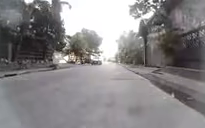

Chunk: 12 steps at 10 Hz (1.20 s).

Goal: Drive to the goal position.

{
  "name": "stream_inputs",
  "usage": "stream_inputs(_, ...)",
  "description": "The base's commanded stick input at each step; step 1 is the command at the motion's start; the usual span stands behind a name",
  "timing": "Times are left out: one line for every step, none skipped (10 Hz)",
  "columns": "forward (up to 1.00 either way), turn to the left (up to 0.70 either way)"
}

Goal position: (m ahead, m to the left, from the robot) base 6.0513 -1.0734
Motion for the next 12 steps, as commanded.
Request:
stream_inputs(1.00, 0.00)
stream_inputs(1.00, 0.00)
stream_inputs(1.00, 0.00)
stream_inputs(1.00, 0.00)
stream_inputs(1.00, 0.00)
stream_inputs(1.00, 0.00)
stream_inputs(1.00, 0.00)
stream_inputs(1.00, 0.00)
stream_inputs(1.00, 0.00)
stream_inputs(1.00, 0.00)
stream_inputs(1.00, 0.00)
stream_inputs(1.00, 0.00)
